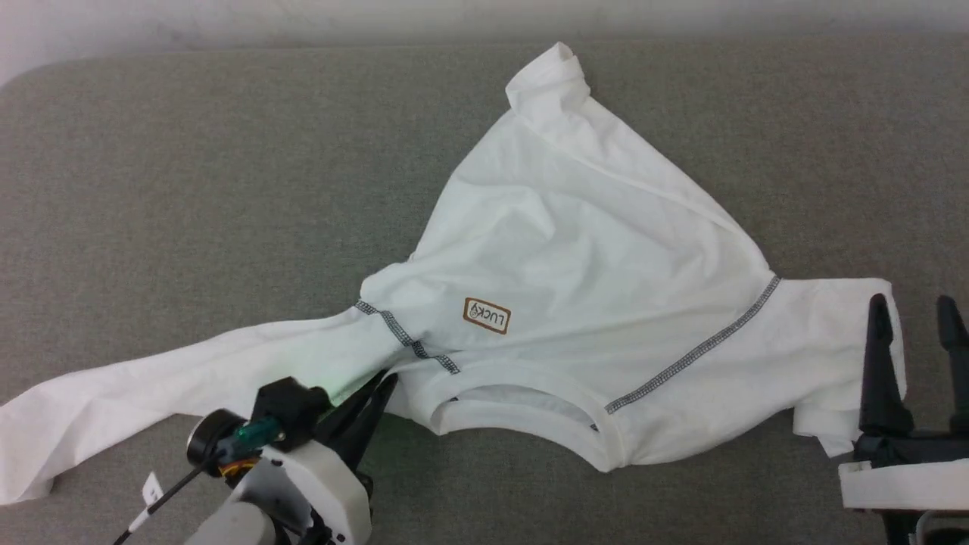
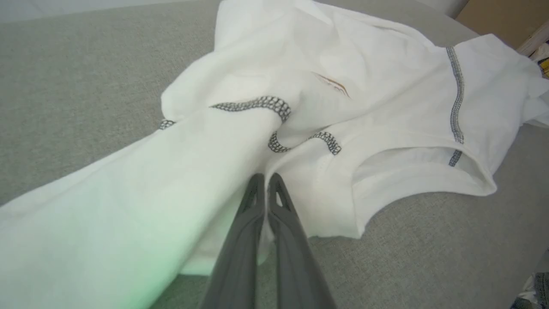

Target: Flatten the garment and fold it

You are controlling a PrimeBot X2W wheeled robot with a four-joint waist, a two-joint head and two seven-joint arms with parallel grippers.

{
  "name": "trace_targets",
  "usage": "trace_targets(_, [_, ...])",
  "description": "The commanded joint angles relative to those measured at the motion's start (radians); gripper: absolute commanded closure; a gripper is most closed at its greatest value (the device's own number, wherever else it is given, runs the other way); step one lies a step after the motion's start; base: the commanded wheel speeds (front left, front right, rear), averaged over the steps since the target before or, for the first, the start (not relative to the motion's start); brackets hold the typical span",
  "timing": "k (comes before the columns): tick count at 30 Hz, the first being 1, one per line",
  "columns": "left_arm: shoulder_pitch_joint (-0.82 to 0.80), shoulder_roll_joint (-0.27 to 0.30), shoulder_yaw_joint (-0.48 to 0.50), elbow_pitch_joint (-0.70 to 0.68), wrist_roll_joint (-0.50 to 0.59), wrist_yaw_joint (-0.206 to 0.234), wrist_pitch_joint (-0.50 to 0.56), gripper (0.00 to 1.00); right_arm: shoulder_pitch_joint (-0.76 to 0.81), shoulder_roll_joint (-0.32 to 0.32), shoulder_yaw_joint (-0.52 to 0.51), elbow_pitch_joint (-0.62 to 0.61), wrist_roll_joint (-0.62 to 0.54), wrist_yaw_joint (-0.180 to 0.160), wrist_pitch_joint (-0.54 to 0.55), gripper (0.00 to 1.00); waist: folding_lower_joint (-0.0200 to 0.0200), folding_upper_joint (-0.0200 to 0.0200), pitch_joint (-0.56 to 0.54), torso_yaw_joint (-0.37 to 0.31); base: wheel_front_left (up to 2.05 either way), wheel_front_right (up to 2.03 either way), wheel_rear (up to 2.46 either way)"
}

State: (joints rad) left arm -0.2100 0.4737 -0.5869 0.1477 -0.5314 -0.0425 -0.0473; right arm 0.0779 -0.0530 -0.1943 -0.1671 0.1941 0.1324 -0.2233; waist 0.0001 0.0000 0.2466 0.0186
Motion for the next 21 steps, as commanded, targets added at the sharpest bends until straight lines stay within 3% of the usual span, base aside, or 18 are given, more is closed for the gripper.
trace_targets(1, [0.034, 0.007, 0.021, -0.031, -0.013, 0.025, -0.018, 1.0, 0.014, 0.003, 0.022, -0.009, -0.004, -0.002, 0.015, 0.0, -0.0001, 0.0, -0.034, 0.016, 0.0, 0.0, 0.0])
trace_targets(7, [0.137, 0.008, 0.057, -0.137, -0.042, 0.094, -0.056, 1.0, 0.073, 0.003, 0.123, -0.03, -0.017, -0.002, 0.195, 0.0, -0.0001, 0.0, -0.047, 0.033, 0.0, 0.0, 0.0])
trace_targets(16, [0.126, -0.005, 0.041, -0.165, -0.035, 0.1, -0.054, 1.0, 0.14, 0.003, 0.095, -0.04, -0.012, -0.002, 0.47, 0.0, -0.0001, 0.0, -0.005, 0.049, 0.0, 0.0, 0.0])
trace_targets(21, [0.09, -0.013, 0.034, -0.158, -0.027, 0.092, -0.056, 1.0, 0.144, 0.003, 0.086, -0.023, 0.04, -0.002, 0.523, 0.0, -0.0001, 0.0, 0.027, 0.056, 0.0, 0.0, 0.0])
